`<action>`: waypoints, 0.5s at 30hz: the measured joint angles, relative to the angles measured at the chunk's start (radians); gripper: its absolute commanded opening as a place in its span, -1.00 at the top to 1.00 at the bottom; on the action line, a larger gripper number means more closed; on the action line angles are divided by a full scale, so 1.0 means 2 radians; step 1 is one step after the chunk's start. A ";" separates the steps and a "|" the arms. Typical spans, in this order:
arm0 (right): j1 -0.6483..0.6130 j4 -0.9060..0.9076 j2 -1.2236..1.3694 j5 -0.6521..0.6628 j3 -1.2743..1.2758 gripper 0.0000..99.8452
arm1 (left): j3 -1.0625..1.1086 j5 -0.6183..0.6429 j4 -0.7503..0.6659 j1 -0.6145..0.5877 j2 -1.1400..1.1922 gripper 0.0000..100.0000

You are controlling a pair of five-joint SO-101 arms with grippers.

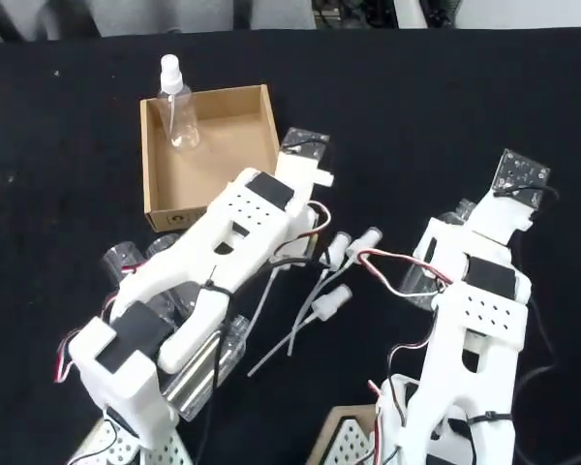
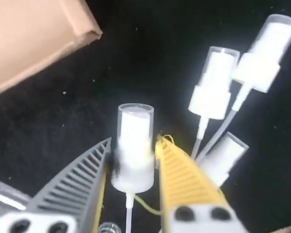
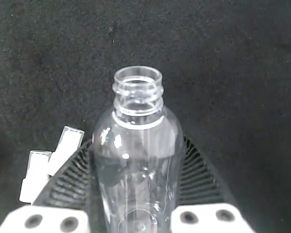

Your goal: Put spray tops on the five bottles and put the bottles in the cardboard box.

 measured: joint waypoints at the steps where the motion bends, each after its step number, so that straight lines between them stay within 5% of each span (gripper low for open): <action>1: 0.000 0.000 0.000 0.000 0.000 0.90 | 0.000 0.000 0.003 0.000 -0.005 0.84; 15: 0.000 0.000 0.000 0.000 0.000 0.90 | 0.013 0.000 0.029 0.000 -0.086 0.84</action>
